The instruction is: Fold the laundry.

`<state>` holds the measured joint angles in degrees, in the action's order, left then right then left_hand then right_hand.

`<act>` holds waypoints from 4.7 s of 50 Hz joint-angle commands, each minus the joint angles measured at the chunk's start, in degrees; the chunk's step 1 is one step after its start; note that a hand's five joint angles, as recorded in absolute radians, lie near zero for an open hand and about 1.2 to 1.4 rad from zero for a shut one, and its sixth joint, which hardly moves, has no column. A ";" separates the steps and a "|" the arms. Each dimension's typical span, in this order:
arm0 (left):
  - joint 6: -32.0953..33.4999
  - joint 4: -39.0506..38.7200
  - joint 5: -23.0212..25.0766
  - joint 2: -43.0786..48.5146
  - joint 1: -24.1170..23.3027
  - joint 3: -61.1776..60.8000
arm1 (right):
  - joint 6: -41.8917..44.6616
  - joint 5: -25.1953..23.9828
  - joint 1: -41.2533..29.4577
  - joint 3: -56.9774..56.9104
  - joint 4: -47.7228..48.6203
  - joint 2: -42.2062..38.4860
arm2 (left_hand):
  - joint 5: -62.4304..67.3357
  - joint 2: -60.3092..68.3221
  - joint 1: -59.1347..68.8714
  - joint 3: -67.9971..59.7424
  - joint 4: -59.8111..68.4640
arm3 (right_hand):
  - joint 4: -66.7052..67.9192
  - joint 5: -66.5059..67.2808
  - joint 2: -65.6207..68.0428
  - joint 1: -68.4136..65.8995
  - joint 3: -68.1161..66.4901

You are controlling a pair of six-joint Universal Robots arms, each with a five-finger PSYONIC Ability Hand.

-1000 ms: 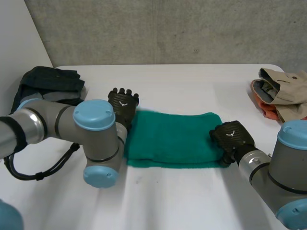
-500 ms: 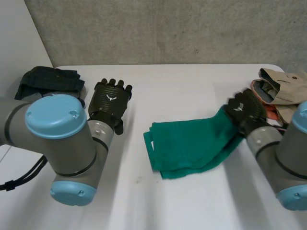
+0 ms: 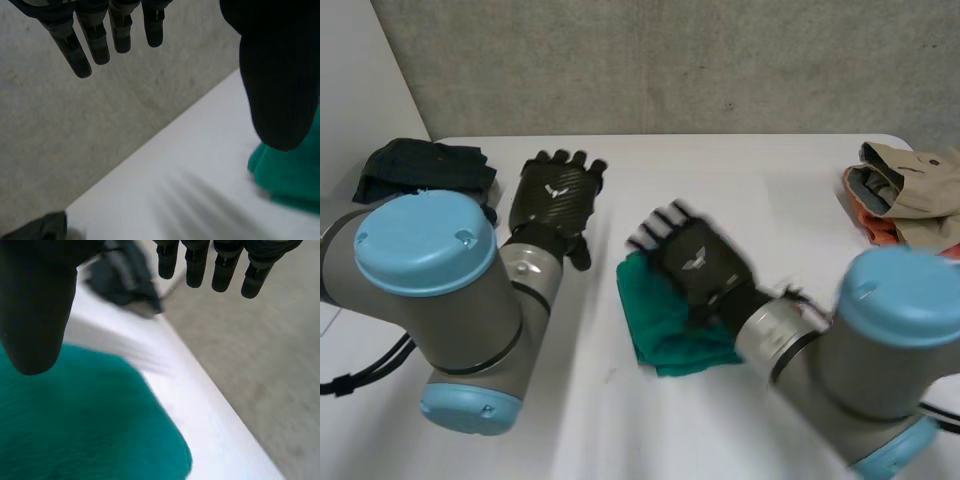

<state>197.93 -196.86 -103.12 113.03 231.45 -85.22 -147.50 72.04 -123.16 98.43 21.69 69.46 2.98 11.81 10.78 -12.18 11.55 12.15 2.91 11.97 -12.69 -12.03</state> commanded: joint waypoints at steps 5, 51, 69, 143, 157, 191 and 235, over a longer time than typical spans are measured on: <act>-4.39 1.30 -0.23 7.27 -8.37 8.83 | -24.85 0.74 11.45 -10.79 -23.78 -0.80 | -1.75 -0.58 0.45 0.95 -0.32 | -2.15 -2.91 -1.97 2.69 2.03; -4.57 21.24 28.84 5.00 -1.70 22.20 | -1.47 6.45 4.07 9.50 1.68 -2.05 | -0.57 0.60 1.63 -0.22 0.86 | 0.96 0.20 1.14 -0.42 -1.08; -4.66 22.13 30.00 5.53 -1.70 22.12 | -0.07 5.75 3.81 4.14 9.25 -11.18 | -0.91 0.26 1.29 0.11 0.52 | 18.61 17.85 18.79 -18.06 -18.72; -6.85 21.95 30.09 1.84 2.25 21.50 | -16.41 7.42 26.98 -36.45 18.03 -15.74 | -0.41 0.76 1.79 -0.39 1.02 | 67.85 67.09 68.03 -67.31 -67.97; -7.03 21.87 30.09 1.93 1.90 20.97 | -17.47 -3.74 44.41 -46.31 14.79 -35.43 | -0.57 0.60 1.63 -0.22 0.86 | 67.85 67.09 68.03 -67.31 -67.97; -9.49 21.60 30.35 -4.39 -0.30 21.50 | -9.39 8.02 50.22 -39.37 -15.29 -2.58 | -0.74 0.43 1.46 -0.06 0.69 | -2.15 -2.91 -1.97 2.69 2.03; 18.63 -3.53 31.14 40.25 44.97 43.29 | -0.68 -0.58 13.21 2.47 -6.22 -1.96 | 31.09 32.26 33.29 -31.89 32.52 | -2.15 -2.91 -1.97 2.69 2.03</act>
<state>217.23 -200.30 -74.43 148.35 276.17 -48.17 -147.95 71.45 -110.14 98.65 15.10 67.40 6.89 16.80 16.63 -16.41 16.11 12.23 2.77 12.09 -12.95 -12.14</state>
